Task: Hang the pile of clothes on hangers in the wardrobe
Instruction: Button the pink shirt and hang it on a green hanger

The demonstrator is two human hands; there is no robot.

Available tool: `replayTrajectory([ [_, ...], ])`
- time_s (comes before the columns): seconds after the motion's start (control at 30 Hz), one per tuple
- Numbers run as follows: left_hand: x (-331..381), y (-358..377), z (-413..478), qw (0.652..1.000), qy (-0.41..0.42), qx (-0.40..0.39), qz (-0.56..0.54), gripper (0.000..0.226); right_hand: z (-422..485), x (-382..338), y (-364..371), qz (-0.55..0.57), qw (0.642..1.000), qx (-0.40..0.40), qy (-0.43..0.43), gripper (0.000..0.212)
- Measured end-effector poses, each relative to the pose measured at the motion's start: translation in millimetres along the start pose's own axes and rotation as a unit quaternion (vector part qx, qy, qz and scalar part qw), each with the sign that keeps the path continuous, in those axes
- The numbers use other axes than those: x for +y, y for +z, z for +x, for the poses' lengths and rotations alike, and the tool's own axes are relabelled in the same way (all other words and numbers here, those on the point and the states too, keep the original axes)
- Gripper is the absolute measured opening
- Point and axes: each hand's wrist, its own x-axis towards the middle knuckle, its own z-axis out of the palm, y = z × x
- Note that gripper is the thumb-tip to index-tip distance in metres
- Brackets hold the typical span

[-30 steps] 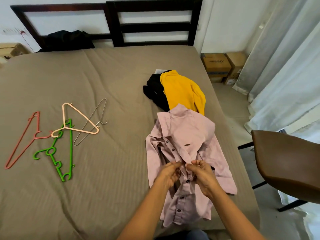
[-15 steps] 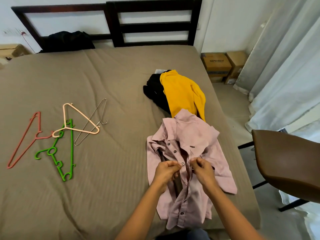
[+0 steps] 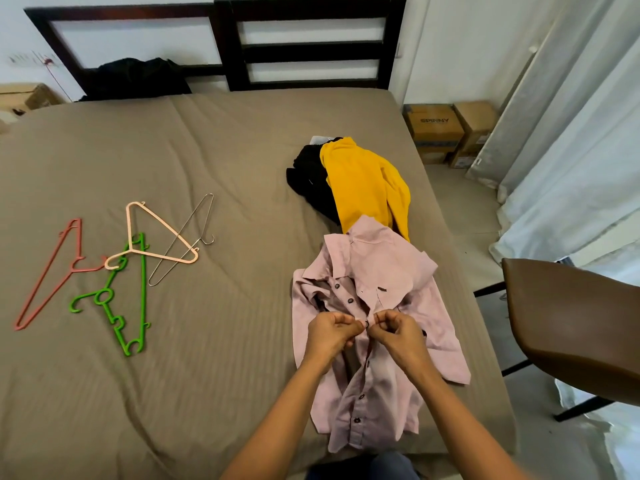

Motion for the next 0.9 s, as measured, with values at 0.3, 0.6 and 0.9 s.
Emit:
replayTrajectory([
  [0.3, 2.0, 7.4, -1.3, 0.993, 0.048, 0.041, 0.097, 0.011, -11.5, -3.3, 5.5, -0.044, 0.996, 0.078, -0.028, 0.017],
  [0.6, -0.6, 4.2, -0.4, 0.995, -0.003, 0.053, 0.084, 0.023, -12.7, 0.7, 12.0, 0.055, 0.995, 0.054, 0.056, 0.017],
  [0.9, 2.0, 14.0, -1.4, 0.996, -0.046, 0.076, 0.005, 0.017, -16.5, 2.5, 29.5, -0.048, 0.987, 0.153, 0.002, 0.005],
])
